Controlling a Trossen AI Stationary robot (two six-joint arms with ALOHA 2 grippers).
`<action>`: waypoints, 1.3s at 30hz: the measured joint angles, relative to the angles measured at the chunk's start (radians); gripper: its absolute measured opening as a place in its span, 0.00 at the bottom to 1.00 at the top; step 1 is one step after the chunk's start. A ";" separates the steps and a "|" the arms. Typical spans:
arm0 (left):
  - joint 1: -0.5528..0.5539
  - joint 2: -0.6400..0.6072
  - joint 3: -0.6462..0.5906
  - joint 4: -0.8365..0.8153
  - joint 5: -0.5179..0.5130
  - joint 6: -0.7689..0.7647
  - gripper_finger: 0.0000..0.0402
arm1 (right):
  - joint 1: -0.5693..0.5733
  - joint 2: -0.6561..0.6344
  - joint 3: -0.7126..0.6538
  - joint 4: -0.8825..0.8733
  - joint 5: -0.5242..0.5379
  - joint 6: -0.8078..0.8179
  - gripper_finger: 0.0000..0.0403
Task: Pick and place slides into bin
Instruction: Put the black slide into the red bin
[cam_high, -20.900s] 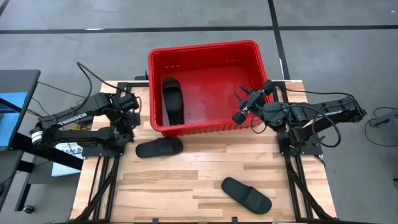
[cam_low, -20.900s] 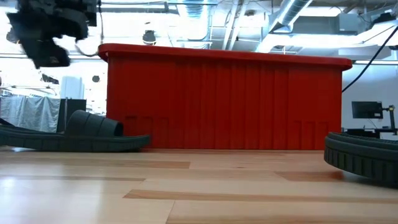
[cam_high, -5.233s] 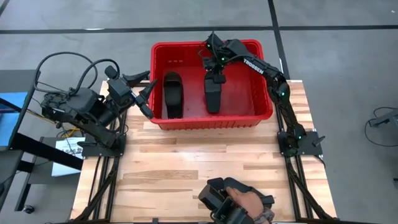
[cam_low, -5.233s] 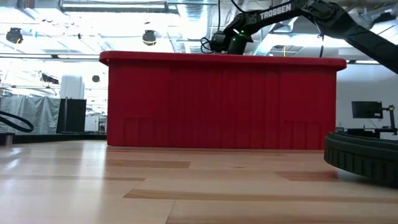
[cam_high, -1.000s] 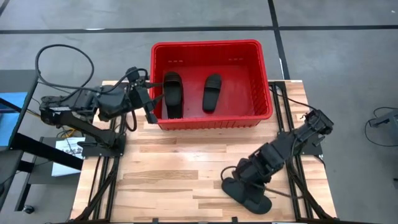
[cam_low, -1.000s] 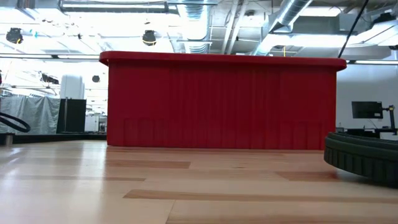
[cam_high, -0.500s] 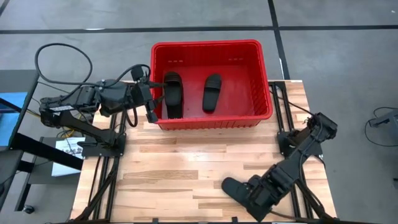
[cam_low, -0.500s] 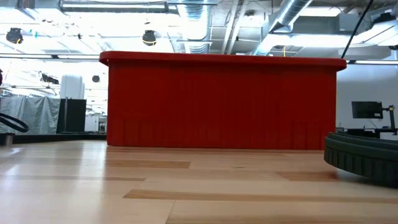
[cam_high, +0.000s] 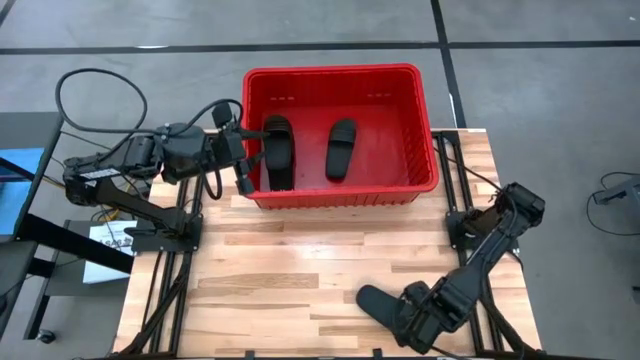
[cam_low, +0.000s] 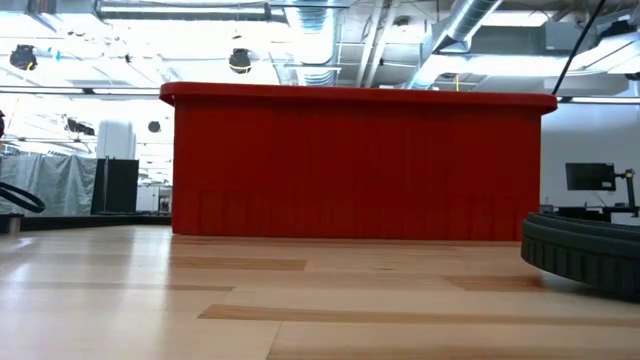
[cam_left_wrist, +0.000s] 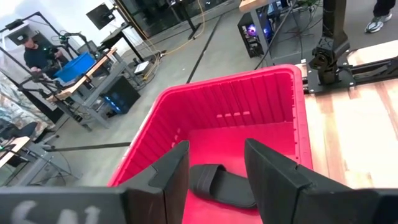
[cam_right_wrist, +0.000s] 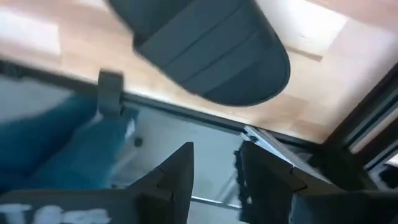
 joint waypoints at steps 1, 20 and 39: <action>0.002 0.000 0.000 0.000 0.000 0.000 0.36 | -0.001 0.000 -0.010 0.010 0.000 0.034 0.31; 0.009 0.000 0.000 0.000 0.000 0.025 0.36 | -0.037 0.000 -0.119 0.183 0.153 0.170 0.31; 0.009 0.000 0.000 -0.008 -0.002 0.044 0.36 | -0.021 0.131 -0.119 0.363 0.016 0.208 0.31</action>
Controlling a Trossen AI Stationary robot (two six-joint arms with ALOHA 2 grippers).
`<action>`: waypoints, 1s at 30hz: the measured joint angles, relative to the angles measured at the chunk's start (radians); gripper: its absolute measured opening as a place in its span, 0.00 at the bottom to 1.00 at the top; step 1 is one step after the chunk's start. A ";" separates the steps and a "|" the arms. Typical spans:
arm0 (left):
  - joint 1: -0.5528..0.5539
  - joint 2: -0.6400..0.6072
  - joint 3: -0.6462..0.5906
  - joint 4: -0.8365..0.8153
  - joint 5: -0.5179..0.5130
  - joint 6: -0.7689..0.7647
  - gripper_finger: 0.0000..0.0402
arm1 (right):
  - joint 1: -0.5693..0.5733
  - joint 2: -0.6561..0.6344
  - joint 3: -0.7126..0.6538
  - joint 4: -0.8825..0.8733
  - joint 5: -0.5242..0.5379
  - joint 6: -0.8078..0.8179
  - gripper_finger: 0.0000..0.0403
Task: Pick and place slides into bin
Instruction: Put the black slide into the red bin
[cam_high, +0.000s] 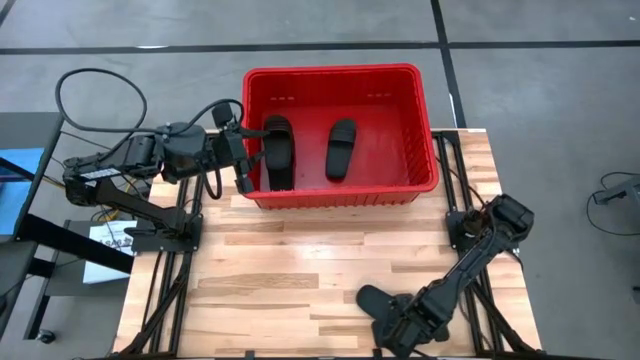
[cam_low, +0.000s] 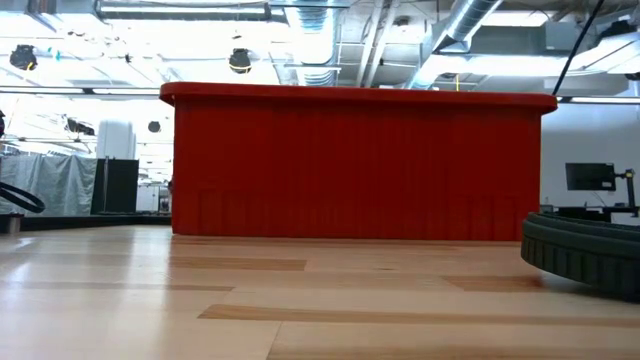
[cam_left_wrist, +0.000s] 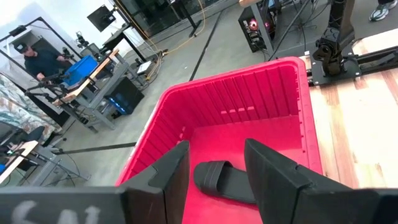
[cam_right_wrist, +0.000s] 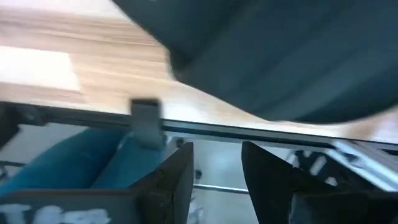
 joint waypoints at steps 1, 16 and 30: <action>0.000 0.000 0.000 0.000 0.000 0.000 0.36 | -0.005 0.009 0.003 0.008 0.001 0.001 0.31; 0.000 0.000 0.000 0.000 0.000 0.013 0.36 | 0.027 0.033 0.001 -0.056 -0.134 0.015 0.31; 0.000 0.000 0.000 0.001 0.001 0.013 0.36 | 0.018 0.031 -0.019 -0.139 -0.060 -0.015 0.31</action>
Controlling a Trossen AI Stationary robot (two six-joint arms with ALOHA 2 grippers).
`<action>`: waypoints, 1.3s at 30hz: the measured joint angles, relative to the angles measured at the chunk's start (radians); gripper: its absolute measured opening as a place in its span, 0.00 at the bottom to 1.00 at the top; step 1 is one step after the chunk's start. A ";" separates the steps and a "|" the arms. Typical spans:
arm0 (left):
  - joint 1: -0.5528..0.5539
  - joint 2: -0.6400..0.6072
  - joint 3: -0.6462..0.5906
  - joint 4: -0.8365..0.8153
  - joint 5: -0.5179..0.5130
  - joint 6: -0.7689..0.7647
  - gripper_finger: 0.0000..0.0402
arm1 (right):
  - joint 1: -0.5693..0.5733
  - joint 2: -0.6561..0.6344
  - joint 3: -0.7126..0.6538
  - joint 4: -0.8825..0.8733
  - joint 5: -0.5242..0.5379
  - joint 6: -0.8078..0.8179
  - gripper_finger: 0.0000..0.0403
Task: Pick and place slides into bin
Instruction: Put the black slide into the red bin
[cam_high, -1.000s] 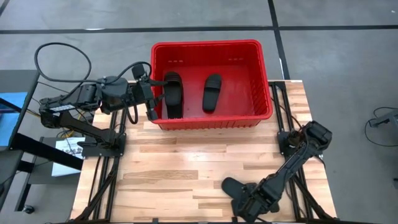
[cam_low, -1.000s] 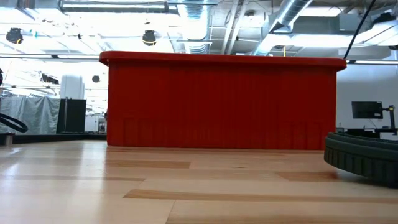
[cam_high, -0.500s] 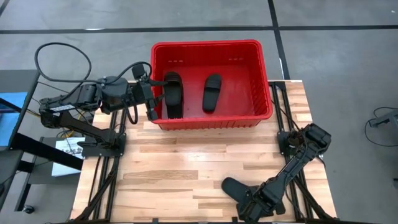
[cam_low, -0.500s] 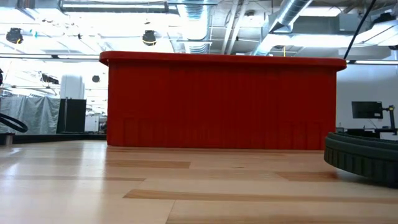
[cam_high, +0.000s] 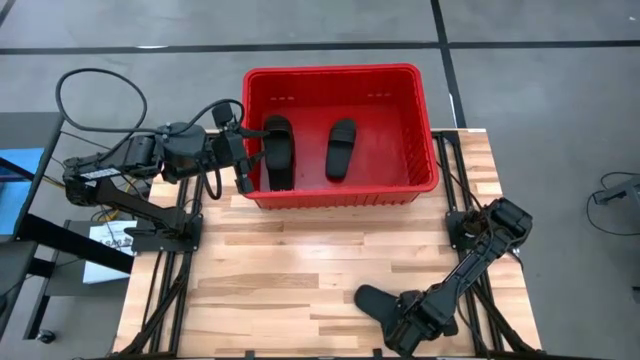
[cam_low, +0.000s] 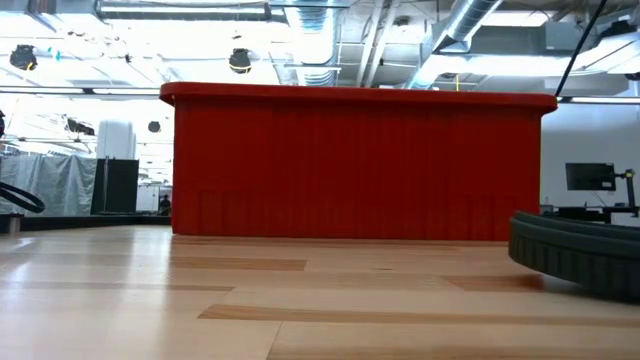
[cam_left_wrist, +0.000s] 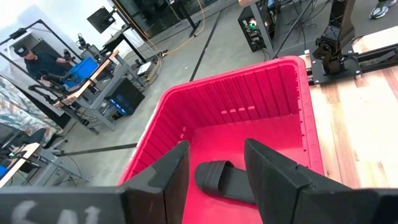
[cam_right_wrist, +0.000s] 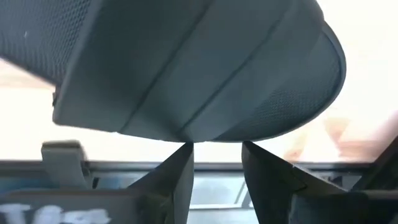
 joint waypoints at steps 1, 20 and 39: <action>0.000 0.000 0.000 0.000 0.000 0.000 0.36 | 0.000 0.000 0.000 -0.011 0.013 0.000 0.31; 0.000 0.000 0.000 0.000 -0.001 0.000 0.36 | -0.138 0.000 -0.001 -0.364 0.289 -0.113 0.31; 0.014 0.000 0.000 0.000 -0.002 0.003 0.36 | -0.206 -0.043 0.283 -0.424 0.434 -0.747 0.31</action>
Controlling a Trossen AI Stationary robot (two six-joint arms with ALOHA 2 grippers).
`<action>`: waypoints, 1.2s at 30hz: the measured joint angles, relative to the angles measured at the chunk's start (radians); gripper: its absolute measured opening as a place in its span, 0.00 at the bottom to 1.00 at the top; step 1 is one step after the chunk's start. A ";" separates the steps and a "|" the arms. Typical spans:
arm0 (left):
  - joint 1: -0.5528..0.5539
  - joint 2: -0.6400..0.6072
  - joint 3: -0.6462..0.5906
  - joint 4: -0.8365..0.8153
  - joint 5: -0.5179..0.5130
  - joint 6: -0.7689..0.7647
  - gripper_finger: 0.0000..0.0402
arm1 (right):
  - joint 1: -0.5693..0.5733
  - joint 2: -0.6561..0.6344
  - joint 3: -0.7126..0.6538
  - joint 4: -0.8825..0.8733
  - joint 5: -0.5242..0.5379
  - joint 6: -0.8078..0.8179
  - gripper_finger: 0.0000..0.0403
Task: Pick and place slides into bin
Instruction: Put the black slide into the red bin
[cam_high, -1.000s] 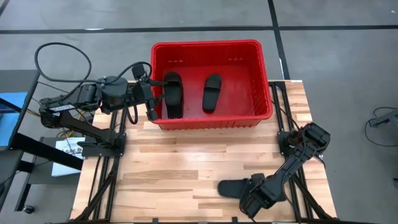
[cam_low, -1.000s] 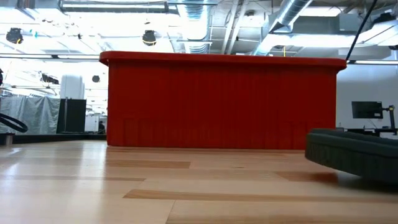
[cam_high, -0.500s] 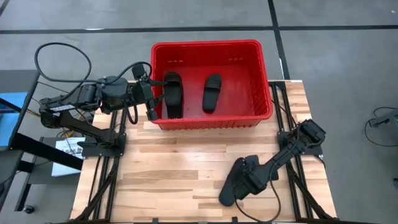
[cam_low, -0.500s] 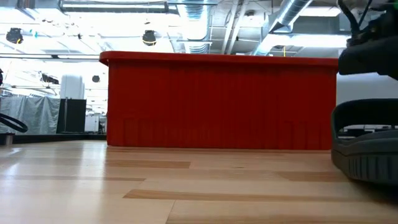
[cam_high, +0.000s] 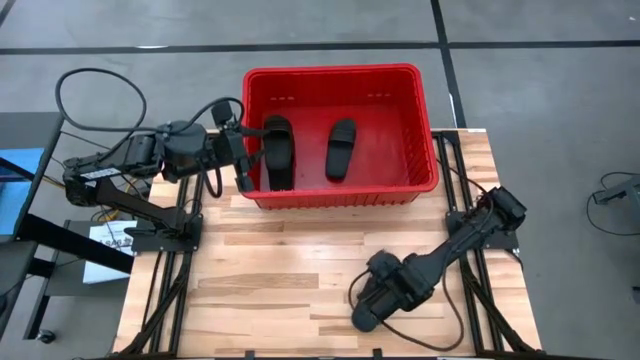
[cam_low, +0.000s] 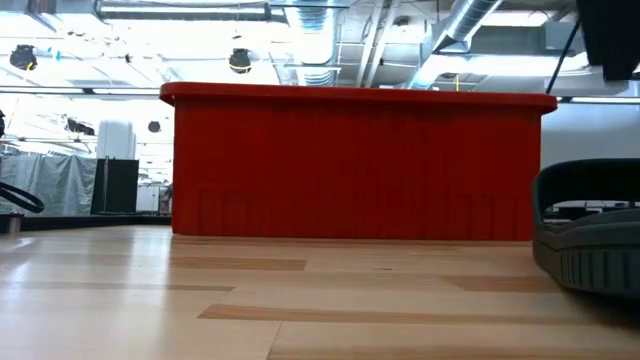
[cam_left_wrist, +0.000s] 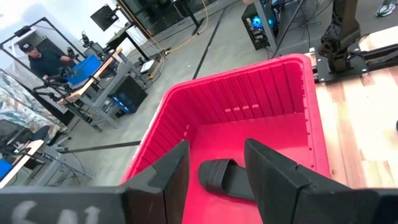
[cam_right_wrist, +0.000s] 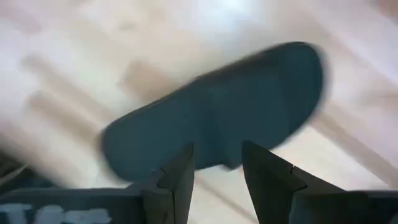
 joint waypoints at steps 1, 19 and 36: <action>0.004 0.000 0.000 0.000 0.000 0.000 0.36 | 0.004 0.003 0.011 0.026 -0.001 -0.034 0.31; 0.019 0.000 0.000 0.000 0.007 0.002 0.36 | -0.006 0.094 0.023 0.050 -0.156 -0.270 0.39; 0.019 0.000 0.000 -0.001 0.008 0.003 0.36 | -0.038 0.244 0.028 -0.047 -0.185 -0.281 0.33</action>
